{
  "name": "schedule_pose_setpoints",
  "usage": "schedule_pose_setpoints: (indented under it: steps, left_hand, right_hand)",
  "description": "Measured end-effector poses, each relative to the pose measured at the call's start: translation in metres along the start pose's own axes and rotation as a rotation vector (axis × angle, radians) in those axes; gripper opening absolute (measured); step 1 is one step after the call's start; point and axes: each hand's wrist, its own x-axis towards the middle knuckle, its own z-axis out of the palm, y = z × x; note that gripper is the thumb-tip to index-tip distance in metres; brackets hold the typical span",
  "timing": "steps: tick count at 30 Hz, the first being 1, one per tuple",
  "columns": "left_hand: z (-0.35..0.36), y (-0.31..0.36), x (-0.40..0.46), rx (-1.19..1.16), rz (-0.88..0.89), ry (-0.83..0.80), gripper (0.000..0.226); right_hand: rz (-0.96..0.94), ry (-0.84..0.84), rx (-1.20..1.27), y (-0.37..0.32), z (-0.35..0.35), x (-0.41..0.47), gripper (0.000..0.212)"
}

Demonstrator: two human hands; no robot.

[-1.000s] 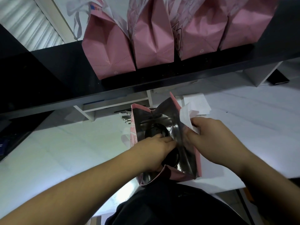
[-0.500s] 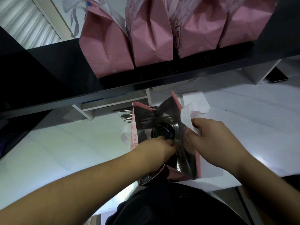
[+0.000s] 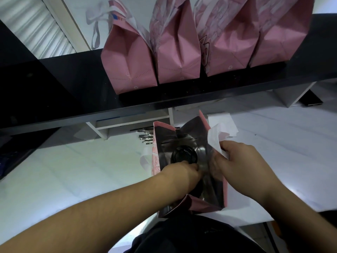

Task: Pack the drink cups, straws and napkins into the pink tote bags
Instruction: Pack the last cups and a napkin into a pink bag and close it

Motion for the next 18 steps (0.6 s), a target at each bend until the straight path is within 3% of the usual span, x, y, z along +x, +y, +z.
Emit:
schedule_pose_setpoints:
  steps: [4, 8, 10, 11, 14, 18]
  left_hand:
    - [-0.026, -0.001, -0.012, 0.051, 0.006, 0.072, 0.038]
    - [-0.06, -0.039, -0.037, -0.199, -0.01, 0.67, 0.021]
    - [-0.055, -0.071, -0.048, -0.401, -0.208, 0.883, 0.023]
    - [-0.046, -0.089, -0.05, -0.5, -0.329, 0.916, 0.02]
    - [0.003, -0.141, -0.042, -0.623, -0.652, 0.743, 0.011]
    - [0.069, -0.175, -0.013, -0.473, -0.689, 0.354, 0.021]
  right_hand:
    - [0.041, 0.032, 0.015, 0.002, -0.002, 0.001, 0.038]
    - [0.098, 0.031, -0.041, 0.006, -0.005, 0.007, 0.032]
    - [0.129, 0.041, -0.068, 0.009, -0.008, 0.01, 0.03]
    - [0.139, 0.05, -0.072, 0.01, -0.009, 0.011, 0.032]
    - [0.12, 0.054, -0.094, 0.013, -0.01, 0.012, 0.034]
    - [0.063, 0.073, -0.019, 0.008, -0.01, 0.009, 0.045]
